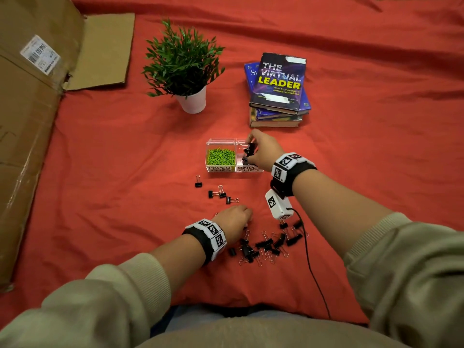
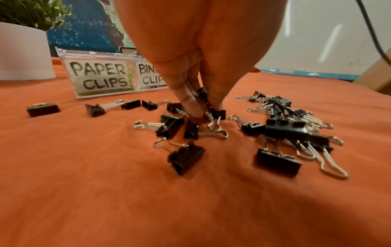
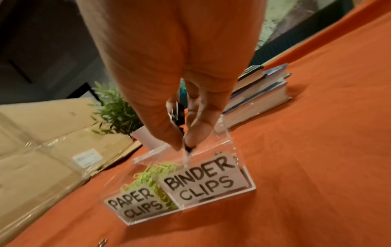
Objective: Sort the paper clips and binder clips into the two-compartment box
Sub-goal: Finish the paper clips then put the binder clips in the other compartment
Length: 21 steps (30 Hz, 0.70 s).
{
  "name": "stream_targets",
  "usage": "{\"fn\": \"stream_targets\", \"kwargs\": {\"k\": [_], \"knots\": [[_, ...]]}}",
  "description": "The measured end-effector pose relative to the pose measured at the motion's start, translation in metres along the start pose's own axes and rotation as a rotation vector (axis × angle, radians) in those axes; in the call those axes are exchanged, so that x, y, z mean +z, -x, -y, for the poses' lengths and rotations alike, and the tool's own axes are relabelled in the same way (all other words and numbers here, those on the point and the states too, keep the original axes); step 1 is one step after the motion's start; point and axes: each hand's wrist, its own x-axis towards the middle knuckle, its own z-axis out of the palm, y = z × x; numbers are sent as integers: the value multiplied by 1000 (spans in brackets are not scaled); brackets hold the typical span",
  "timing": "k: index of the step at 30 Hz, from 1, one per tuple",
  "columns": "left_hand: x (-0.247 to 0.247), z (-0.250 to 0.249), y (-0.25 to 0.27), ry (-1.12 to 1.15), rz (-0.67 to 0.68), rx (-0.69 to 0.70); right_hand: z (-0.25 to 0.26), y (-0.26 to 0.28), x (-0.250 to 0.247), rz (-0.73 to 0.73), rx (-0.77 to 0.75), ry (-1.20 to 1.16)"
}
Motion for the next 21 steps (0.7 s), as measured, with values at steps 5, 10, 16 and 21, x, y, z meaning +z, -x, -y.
{"fn": "stream_targets", "kwargs": {"k": [5, 10, 16, 21], "knots": [[4, 3, 3, -51, -2, 29, -15, 13, -6, -28, 5, 46], [3, 3, 5, -70, 33, 51, -52, 69, -14, 123, 71, 183], [2, -2, 4, -93, 22, 56, -92, 143, 8, 458, 87, 532], [2, -4, 4, -105, 3, 48, -102, 159, 24, 424, 36, 553]]}}
